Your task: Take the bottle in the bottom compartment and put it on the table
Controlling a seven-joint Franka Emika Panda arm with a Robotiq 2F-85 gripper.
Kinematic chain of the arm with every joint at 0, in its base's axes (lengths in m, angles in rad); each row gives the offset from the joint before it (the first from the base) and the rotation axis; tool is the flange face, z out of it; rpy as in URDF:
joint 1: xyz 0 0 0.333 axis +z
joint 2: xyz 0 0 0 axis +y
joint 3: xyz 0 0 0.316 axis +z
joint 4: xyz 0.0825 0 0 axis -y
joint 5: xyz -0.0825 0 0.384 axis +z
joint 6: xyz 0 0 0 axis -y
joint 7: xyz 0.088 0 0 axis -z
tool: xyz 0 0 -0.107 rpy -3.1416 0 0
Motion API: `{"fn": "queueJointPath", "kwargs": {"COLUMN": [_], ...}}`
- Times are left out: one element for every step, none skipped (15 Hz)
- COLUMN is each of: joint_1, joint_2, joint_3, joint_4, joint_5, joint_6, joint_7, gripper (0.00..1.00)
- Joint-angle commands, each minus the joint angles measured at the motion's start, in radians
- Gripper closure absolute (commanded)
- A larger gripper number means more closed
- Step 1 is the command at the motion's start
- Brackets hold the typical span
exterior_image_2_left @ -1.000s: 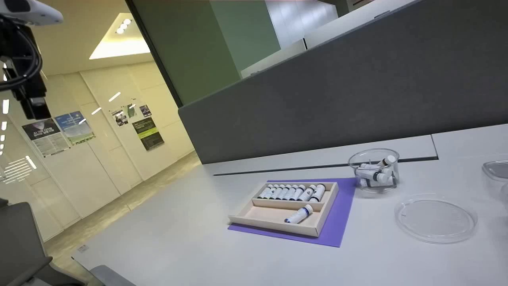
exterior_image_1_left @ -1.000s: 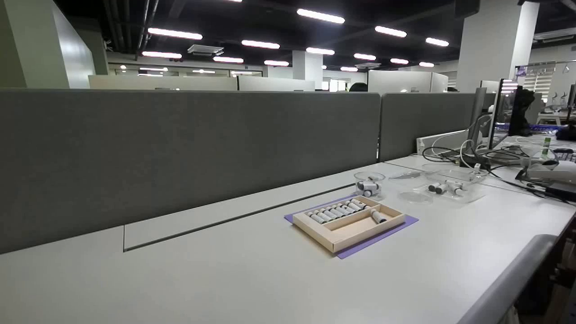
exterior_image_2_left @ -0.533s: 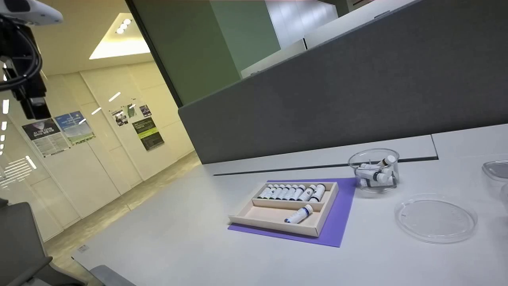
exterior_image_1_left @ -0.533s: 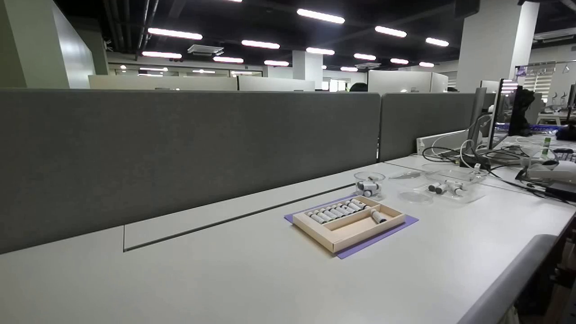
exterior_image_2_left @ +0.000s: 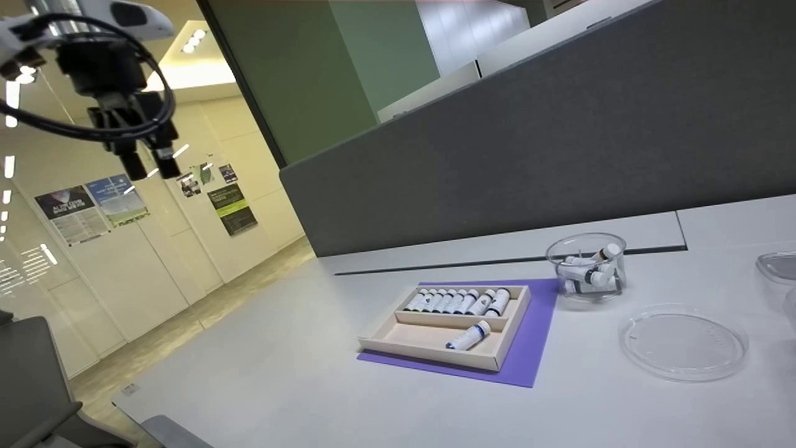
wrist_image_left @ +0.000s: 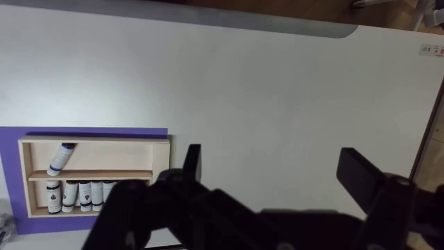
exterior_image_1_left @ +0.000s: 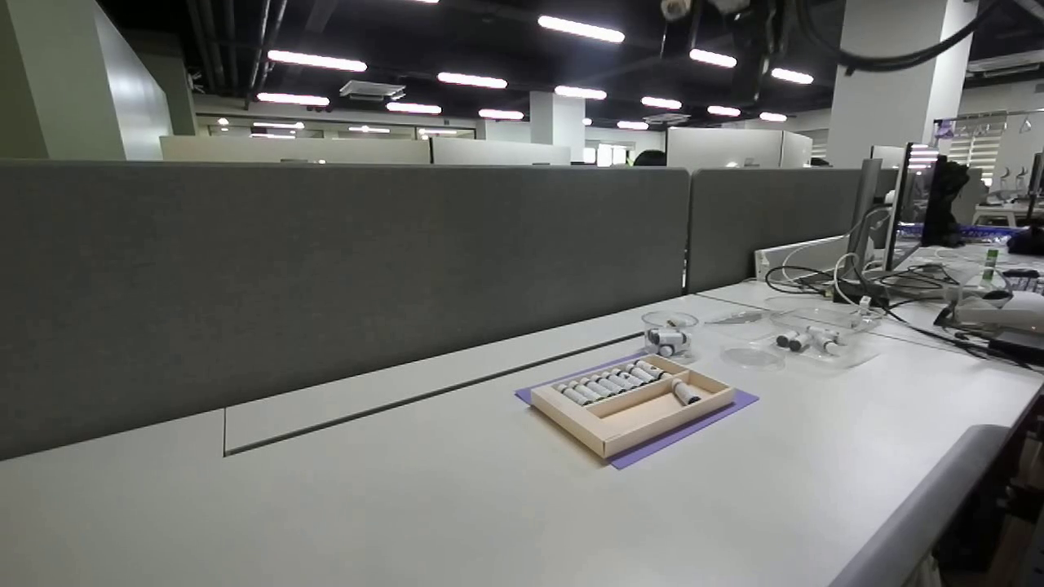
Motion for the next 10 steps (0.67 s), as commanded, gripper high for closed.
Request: {"fn": "queueJointPath", "kwargs": {"joint_1": [-0.037,-0.062,-0.083,-0.104,-0.116,-0.121,-0.105,-0.116,-0.122,-0.123], "joint_2": [0.21,0.266,0.322,0.381,0.441,0.484,0.381,0.432,0.468,0.489], "joint_3": [-0.077,-0.087,-0.099,-0.115,-0.135,-0.153,-0.138,-0.151,-0.158,-0.161], "joint_4": [0.078,0.097,0.119,0.149,0.192,0.239,0.119,0.155,0.185,0.204], "joint_5": [-0.064,-0.109,-0.153,-0.192,-0.208,-0.179,-0.176,-0.175,-0.175,-0.174], "joint_6": [0.065,0.088,0.114,0.13,0.111,0.04,0.126,0.105,0.092,0.085], "joint_7": [-0.119,-0.116,-0.11,-0.099,-0.1,-0.091,-0.111,-0.112,-0.112,-0.112], "gripper": [0.0,0.0,0.0,0.0,0.0,0.0,0.0,0.0,0.0,0.0]}}
